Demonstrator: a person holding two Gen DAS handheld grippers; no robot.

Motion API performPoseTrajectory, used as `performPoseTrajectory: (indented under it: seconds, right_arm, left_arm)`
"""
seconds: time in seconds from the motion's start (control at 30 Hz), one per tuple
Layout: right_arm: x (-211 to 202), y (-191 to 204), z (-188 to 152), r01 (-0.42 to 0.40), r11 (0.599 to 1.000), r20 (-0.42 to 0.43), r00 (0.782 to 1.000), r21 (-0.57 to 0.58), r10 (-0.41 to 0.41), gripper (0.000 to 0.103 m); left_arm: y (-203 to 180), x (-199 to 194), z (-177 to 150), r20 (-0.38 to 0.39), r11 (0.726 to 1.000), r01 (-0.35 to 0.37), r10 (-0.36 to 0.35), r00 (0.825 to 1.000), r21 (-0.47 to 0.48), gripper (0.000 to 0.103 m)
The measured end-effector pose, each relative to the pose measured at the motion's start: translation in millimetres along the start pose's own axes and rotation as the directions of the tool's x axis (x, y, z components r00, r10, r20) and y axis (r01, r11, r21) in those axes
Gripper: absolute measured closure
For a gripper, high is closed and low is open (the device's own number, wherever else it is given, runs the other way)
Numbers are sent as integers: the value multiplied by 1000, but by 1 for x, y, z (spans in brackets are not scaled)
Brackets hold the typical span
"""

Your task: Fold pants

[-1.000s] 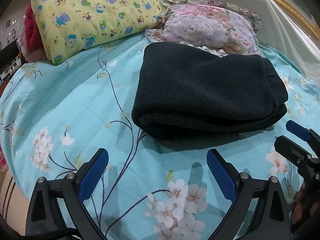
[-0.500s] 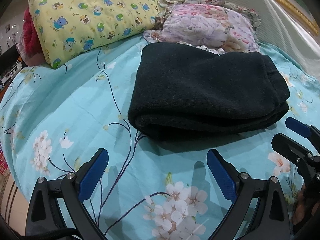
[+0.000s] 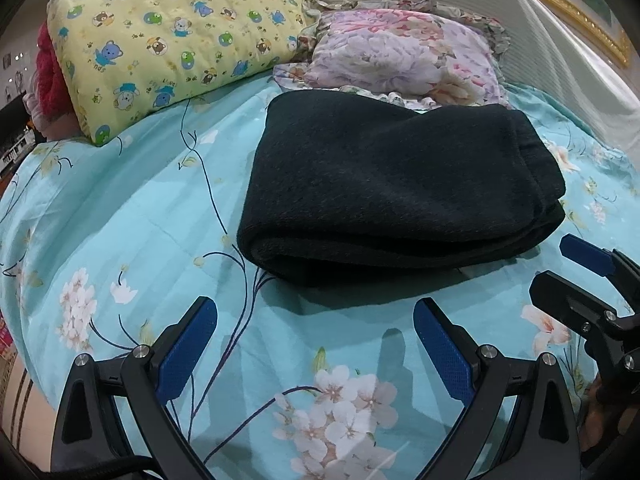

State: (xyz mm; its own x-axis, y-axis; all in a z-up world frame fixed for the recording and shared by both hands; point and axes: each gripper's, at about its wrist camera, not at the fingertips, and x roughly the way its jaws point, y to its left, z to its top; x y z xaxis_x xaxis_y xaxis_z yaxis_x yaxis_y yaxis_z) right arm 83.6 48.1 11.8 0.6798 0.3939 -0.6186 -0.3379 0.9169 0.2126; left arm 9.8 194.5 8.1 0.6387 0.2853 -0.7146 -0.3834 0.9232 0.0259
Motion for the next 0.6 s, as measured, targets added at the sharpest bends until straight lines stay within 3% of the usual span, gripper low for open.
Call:
performPoseTrajectory:
  seconds: [0.6]
  right_arm:
    - [-7,-2,6,-10,1000,13,1000,-3,10,6]
  left_arm:
    - [-2,3,10,-12,1000,15,-15,1000,13,4]
